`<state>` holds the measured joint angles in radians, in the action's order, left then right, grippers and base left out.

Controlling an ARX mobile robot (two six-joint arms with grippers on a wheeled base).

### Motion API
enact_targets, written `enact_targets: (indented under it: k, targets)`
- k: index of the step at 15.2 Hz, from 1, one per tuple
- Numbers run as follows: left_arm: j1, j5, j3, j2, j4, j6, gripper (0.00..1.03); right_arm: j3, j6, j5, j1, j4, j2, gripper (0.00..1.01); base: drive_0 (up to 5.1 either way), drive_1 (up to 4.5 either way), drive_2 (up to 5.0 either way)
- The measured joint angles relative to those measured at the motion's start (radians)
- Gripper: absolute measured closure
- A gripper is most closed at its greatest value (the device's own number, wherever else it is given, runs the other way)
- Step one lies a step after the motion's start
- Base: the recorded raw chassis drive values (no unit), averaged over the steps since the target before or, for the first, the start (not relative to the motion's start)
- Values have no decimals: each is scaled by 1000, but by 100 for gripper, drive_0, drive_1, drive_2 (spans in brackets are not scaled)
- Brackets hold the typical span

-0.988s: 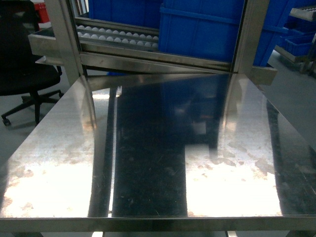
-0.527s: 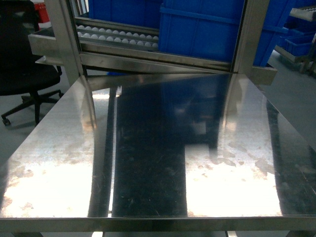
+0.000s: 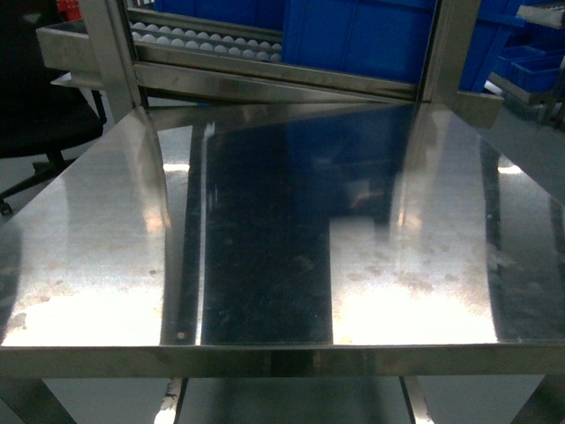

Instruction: Pick capacitor and pack into box

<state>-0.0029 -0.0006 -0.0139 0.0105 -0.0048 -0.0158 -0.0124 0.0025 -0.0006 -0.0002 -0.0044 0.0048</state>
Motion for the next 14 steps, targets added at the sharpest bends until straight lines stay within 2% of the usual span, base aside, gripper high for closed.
enact_targets:
  k: [14]
  targets:
    - [0,0,0,0,-2,5,58,0,-1,0,0,0,0,3,0,0,0]
